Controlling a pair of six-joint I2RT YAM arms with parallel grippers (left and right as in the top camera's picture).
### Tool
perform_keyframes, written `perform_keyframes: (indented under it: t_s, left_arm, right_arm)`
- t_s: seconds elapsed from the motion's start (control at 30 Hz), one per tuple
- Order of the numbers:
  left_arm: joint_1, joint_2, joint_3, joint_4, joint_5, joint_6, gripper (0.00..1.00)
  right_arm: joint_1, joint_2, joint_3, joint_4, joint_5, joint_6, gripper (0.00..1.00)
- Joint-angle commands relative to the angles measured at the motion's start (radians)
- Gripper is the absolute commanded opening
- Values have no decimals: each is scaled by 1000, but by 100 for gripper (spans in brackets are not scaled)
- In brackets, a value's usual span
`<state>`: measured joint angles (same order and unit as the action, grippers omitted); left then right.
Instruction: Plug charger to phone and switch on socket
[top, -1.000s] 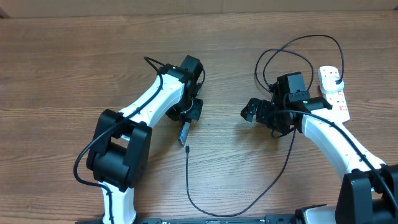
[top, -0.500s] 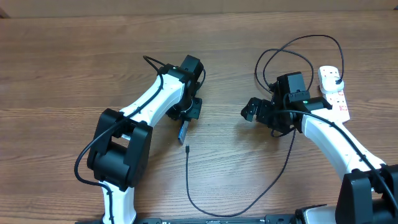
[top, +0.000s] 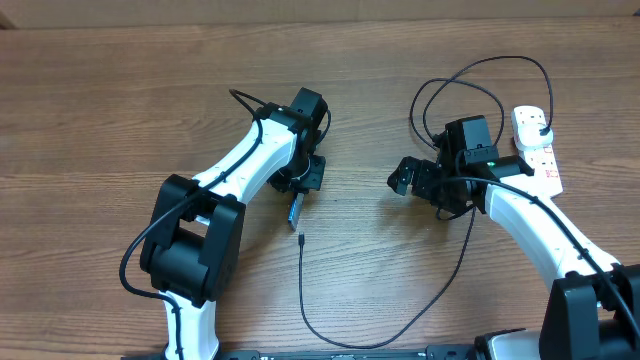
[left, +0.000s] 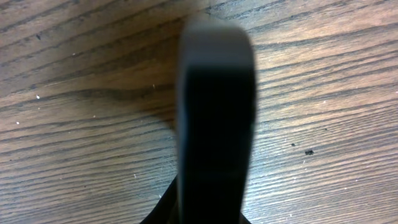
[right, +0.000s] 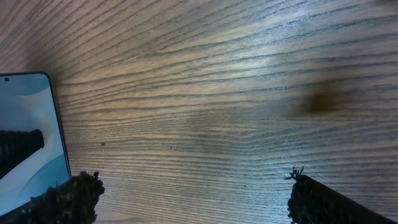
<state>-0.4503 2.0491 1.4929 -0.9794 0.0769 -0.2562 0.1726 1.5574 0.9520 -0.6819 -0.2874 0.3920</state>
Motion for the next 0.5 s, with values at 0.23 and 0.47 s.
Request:
perform_keyframes:
  t_s: [0.23,0.47]
  left_arm:
    - [-2,3,14,13,-7,-14,19]
    - [-2,4,14,12,-7,-16,22]
  right_arm:
    - [3,3,4,3,10,-1,100]
    - [3,3,4,3,10,0,100]
